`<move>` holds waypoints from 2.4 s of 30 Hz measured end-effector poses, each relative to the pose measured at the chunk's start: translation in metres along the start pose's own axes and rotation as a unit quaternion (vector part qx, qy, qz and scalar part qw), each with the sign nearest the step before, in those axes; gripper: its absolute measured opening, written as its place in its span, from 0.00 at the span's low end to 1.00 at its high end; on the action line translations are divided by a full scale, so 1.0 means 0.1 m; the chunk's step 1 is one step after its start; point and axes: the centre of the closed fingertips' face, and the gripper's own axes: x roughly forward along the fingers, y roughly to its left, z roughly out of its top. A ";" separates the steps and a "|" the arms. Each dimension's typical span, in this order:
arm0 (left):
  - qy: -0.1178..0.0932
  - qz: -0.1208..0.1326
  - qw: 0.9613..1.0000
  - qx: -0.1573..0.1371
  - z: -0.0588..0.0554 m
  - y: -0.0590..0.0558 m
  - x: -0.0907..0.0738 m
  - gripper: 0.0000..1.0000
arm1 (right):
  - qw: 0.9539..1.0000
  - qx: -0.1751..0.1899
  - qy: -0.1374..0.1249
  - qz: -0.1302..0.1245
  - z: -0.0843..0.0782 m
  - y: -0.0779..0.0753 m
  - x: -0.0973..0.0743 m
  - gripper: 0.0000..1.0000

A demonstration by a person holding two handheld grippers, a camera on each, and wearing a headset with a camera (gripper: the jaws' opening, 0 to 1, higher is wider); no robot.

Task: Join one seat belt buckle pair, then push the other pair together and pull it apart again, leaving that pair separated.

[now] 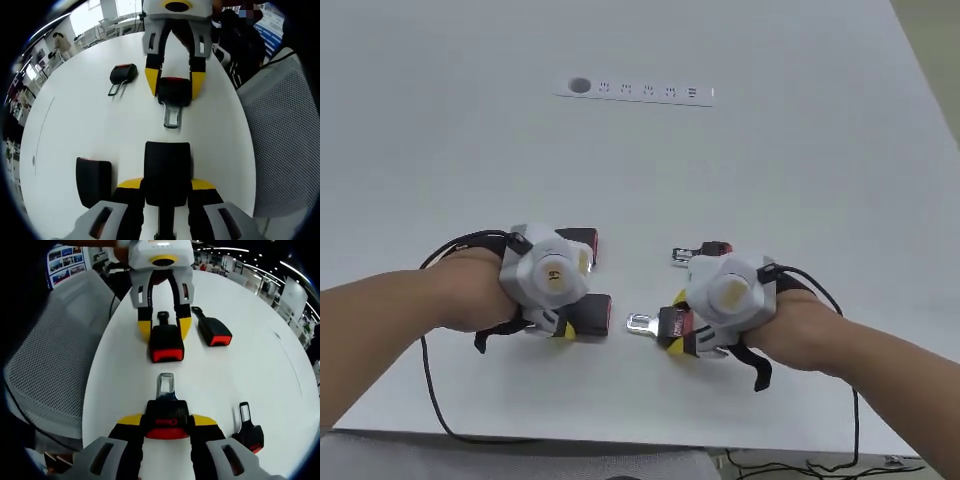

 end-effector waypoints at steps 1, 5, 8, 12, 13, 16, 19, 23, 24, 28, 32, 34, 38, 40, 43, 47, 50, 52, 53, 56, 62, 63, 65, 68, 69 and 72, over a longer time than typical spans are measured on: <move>-0.001 0.000 1.000 -0.001 0.00 0.00 0.00 0.34 | 1.000 -0.002 0.003 -0.001 0.02 0.01 0.03 0.33; 0.000 0.001 1.000 -0.003 0.00 0.00 0.00 0.35 | 1.000 -0.004 0.004 -0.005 0.09 -0.02 0.07 0.33; 0.002 0.002 1.000 -0.004 -0.02 0.01 0.01 0.35 | 1.000 -0.006 0.008 -0.006 0.13 -0.01 0.09 0.33; 0.001 0.003 1.000 -0.008 -0.04 0.02 0.02 0.35 | 1.000 -0.010 0.010 -0.005 0.17 -0.01 0.12 0.33; 0.000 0.003 1.000 -0.009 -0.04 0.02 0.02 0.35 | 1.000 -0.011 0.010 -0.004 0.19 -0.02 0.13 0.33; -0.004 0.003 1.000 -0.010 -0.04 0.02 0.03 0.35 | 1.000 -0.014 0.007 -0.003 0.22 -0.01 0.14 0.33; -0.003 0.002 1.000 -0.010 -0.02 0.00 0.02 0.35 | 1.000 -0.019 0.000 0.000 0.26 -0.03 0.15 0.33; -0.010 0.001 1.000 -0.006 -0.04 0.01 0.03 0.34 | 1.000 -0.019 0.000 -0.001 0.29 -0.06 0.21 0.33; -0.013 0.000 1.000 -0.005 -0.03 0.01 0.02 0.34 | 1.000 -0.018 -0.004 -0.001 0.31 -0.06 0.21 0.33; -0.016 -0.006 1.000 0.001 0.00 0.00 0.01 0.34 | 1.000 -0.015 -0.007 0.000 0.30 -0.06 0.21 0.32; -0.017 -0.009 1.000 0.007 -0.01 0.02 0.03 0.34 | 1.000 -0.015 -0.006 0.002 0.30 -0.06 0.23 0.32; -0.022 -0.009 1.000 0.005 -0.02 0.02 0.03 0.33 | 1.000 -0.017 -0.005 0.004 0.33 -0.08 0.25 0.31; -0.031 -0.004 1.000 0.001 -0.02 0.03 0.03 0.33 | 1.000 -0.019 -0.006 0.004 0.38 -0.06 0.27 0.31; -0.033 -0.003 0.999 -0.003 -0.02 0.03 0.03 0.33 | 1.000 -0.017 -0.011 0.004 0.42 -0.06 0.29 0.31; -0.030 -0.004 1.000 -0.001 0.00 0.02 0.02 0.33 | 1.000 -0.017 -0.013 0.003 0.47 -0.06 0.32 0.31; -0.029 -0.003 1.000 0.002 -0.01 0.02 0.01 0.33 | 1.000 0.010 0.002 0.007 0.41 -0.03 0.32 0.31; -0.033 -0.003 0.999 0.002 0.00 0.02 0.02 0.33 | 1.000 -0.013 -0.009 0.006 0.44 -0.12 0.34 0.31; -0.031 -0.003 0.999 0.003 0.00 0.02 0.02 0.33 | 1.000 -0.014 -0.008 0.007 0.45 -0.12 0.36 0.31; -0.031 -0.003 1.000 0.003 0.00 0.01 0.02 0.33 | 1.000 -0.014 -0.008 0.007 0.47 -0.10 0.34 0.31; -0.030 -0.003 1.000 0.004 0.01 0.01 0.02 0.33 | 1.000 -0.014 -0.009 0.007 0.49 -0.13 0.36 0.31; -0.030 -0.003 1.000 0.001 0.00 0.00 0.01 0.33 | 1.000 -0.028 -0.008 0.009 0.49 -0.09 0.36 0.31; -0.038 -0.004 0.999 -0.003 -0.01 0.00 0.01 0.33 | 1.000 -0.029 -0.008 0.009 0.49 -0.08 0.36 0.31; -0.046 0.000 0.999 -0.010 -0.01 0.00 0.01 0.33 | 0.999 -0.033 -0.011 0.005 0.49 -0.08 0.35 0.31; -0.056 0.002 0.998 -0.012 -0.01 0.00 0.01 0.33 | 0.999 -0.032 -0.013 0.004 0.50 -0.09 0.34 0.31; -0.060 0.000 0.998 -0.015 -0.02 0.01 0.01 0.32 | 0.999 -0.032 -0.013 0.003 0.51 -0.07 0.32 0.31; -0.062 -0.002 0.998 -0.019 -0.02 0.02 0.02 0.32 | 0.999 -0.033 -0.013 0.003 0.52 -0.07 0.31 0.31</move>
